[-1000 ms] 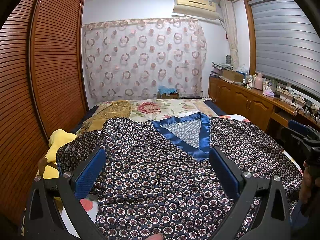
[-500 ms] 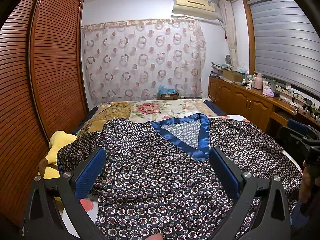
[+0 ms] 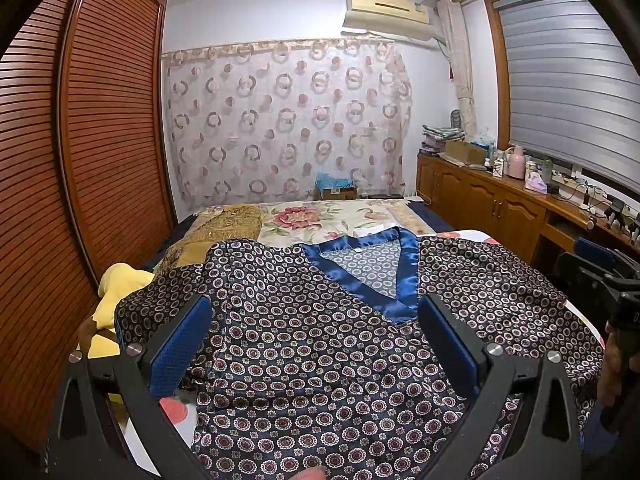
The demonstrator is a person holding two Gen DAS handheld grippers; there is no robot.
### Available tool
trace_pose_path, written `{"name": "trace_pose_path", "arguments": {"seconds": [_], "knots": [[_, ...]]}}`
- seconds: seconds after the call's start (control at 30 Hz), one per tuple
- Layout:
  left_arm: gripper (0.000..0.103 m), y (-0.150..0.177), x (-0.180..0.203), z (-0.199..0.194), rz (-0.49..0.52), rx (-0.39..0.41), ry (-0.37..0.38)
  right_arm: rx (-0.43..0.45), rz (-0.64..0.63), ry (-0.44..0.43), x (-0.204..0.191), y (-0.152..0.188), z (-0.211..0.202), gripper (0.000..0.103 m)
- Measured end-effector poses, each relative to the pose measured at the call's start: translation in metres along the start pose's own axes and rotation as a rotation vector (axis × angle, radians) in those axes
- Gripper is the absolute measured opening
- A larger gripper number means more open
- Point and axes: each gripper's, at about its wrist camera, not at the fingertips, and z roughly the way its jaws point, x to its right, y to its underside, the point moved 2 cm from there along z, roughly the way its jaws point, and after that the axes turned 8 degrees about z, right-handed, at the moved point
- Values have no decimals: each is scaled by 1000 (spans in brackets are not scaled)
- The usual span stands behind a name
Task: Fold small clothes
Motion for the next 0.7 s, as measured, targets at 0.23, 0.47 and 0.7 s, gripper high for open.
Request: {"name": "trace_pose_path", "arguments": {"seconds": [0.23, 0.47, 0.7], "knots": [[103, 0, 1, 0, 1, 0, -1, 2, -1, -2, -1, -1, 0, 103], [103, 0, 1, -1, 2, 0, -1, 2, 0, -1, -1, -1, 0, 103], [103, 1, 0, 0, 3, -8, 2, 1, 2, -3, -1, -1, 0, 103]]}}
